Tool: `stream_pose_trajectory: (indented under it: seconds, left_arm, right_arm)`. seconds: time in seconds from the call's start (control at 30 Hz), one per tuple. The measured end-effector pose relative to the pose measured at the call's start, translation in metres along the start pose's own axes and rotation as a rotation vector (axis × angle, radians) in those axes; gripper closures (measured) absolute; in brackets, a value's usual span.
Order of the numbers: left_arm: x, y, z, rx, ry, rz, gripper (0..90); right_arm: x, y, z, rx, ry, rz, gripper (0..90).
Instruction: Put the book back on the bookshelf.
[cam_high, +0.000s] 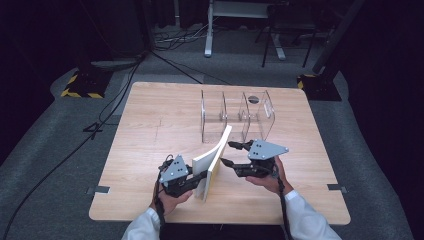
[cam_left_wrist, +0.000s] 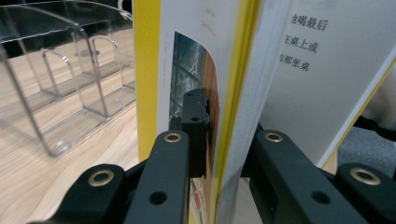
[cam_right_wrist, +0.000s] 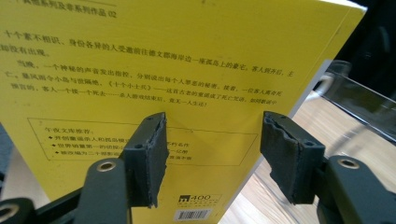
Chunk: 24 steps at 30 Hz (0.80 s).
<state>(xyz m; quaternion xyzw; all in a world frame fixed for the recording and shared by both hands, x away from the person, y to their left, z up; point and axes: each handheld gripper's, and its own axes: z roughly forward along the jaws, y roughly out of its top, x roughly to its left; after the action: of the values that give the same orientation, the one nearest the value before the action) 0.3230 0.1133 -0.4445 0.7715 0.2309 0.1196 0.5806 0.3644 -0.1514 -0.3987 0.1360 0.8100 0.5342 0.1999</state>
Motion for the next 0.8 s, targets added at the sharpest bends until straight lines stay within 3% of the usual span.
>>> stream_pose_trajectory:
  seconds: [0.2, 0.43, 0.67, 0.8]
  left_arm:
    - [0.000, 0.008, 0.025, -0.001, -0.012, -0.001, 79.9]
    - [-0.001, 0.011, 0.039, -0.009, -0.017, -0.006, 79.1]
    - [-0.003, 0.014, 0.027, 0.044, 0.024, 0.054, 69.9]
    - [-0.007, 0.011, 0.015, 0.088, 0.043, 0.093, 56.1]
  right_arm:
    - [-0.012, -0.008, -0.017, -0.001, -0.047, 0.032, 42.3]
    - [-0.017, -0.012, -0.028, -0.012, -0.075, 0.045, 42.4]
    - [-0.011, -0.011, -0.024, -0.013, -0.077, 0.034, 41.8]
    - [-0.003, -0.013, -0.022, -0.021, -0.062, 0.035, 41.7]
